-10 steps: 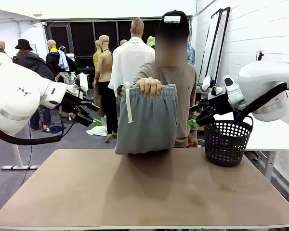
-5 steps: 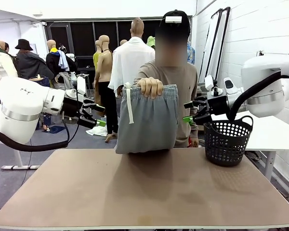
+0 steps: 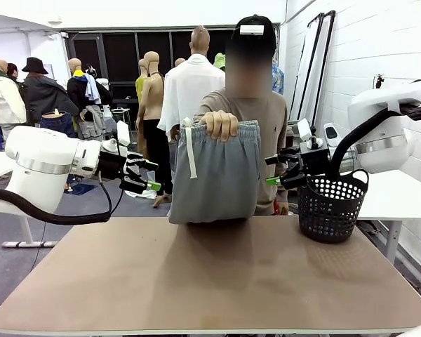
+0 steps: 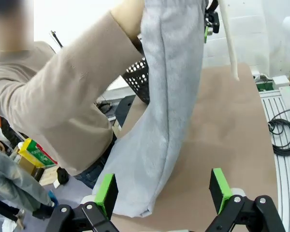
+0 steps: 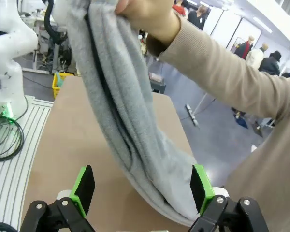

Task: Fold the training pants.
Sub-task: Grab both ends of the Training pants handed by a person.

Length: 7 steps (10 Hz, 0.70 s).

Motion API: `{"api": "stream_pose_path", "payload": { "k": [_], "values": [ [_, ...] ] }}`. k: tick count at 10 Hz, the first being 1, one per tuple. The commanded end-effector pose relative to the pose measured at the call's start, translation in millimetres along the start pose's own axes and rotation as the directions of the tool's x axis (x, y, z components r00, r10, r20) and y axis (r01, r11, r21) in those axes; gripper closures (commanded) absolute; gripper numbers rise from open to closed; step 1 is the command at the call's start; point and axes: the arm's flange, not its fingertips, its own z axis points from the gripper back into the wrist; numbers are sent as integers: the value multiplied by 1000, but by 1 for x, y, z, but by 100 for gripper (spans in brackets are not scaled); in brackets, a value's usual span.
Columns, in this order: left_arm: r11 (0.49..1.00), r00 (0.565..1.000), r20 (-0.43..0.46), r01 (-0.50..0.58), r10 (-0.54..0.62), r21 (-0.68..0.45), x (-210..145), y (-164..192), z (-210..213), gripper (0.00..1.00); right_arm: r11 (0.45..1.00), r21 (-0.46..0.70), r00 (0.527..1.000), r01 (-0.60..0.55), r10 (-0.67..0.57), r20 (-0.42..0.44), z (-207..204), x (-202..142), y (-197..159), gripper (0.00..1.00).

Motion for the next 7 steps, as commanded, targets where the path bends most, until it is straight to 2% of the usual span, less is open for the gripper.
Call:
{"api": "stream_pose_path", "payload": {
  "k": [1,3,4,5,7],
  "values": [
    [1000,1000,28,6,-6,7,3,0,5,0,1000,-5,1000,0,0,14,2,1,0,0],
    [1000,1000,28,6,-6,7,3,0,5,0,1000,-5,1000,0,0,14,2,1,0,0],
    [1000,1000,-9,-15,15,-5,1,-1,0,0,1000,6,1000,-2,2,-15,3,-1,1,0],
    [1000,999,43,-1,2,-22,1,-1,0,0,1000,4,1000,3,-3,23,-1,-1,2,0],
    [999,996,92,-11,15,-38,1,0,-1,0,999,23,999,31,-32,43,-2,-1,3,0]
  ]
}}
